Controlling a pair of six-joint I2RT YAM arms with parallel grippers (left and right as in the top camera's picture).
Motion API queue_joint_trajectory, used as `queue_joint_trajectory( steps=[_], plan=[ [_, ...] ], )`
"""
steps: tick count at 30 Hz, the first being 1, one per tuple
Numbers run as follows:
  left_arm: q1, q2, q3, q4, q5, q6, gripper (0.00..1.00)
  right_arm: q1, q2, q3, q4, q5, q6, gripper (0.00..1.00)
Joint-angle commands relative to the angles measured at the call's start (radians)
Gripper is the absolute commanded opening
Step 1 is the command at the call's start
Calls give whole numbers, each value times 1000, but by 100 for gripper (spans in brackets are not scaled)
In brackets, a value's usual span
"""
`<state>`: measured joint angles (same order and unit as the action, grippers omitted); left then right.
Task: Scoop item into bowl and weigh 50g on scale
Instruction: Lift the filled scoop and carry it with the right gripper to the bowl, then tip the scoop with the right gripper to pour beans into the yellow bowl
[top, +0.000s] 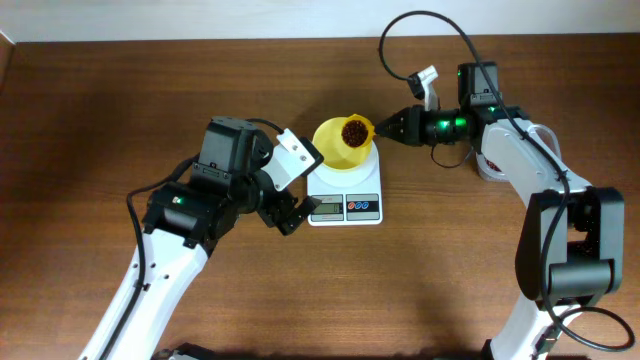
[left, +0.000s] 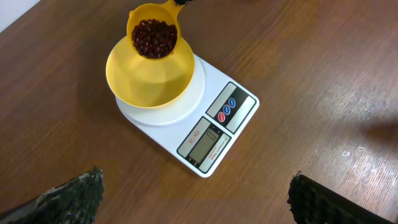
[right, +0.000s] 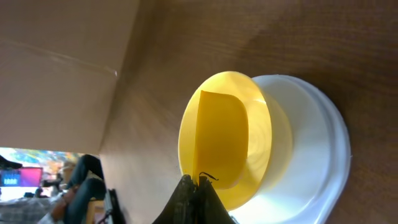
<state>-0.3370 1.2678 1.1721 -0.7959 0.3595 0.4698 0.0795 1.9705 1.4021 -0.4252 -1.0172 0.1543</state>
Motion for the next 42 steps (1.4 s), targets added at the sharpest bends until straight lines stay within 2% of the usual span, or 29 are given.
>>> queue_joint_trajectory(
  steps=[1, 19, 33, 42],
  plan=[
    [6, -4, -10, 2, 0, -12, 99, 7, 13, 0, 3, 0, -95, 4],
    [6, -4, -10, 2, 0, -12, 99, 71, 13, 0, 105, 39, -283, 4],
    [6, -4, -10, 2, 0, -12, 99, 71, 13, 0, 105, 46, -689, 4],
    [6, -4, -10, 2, 0, -12, 99, 71, 13, 0, 78, 46, -1133, 4]
  ],
)
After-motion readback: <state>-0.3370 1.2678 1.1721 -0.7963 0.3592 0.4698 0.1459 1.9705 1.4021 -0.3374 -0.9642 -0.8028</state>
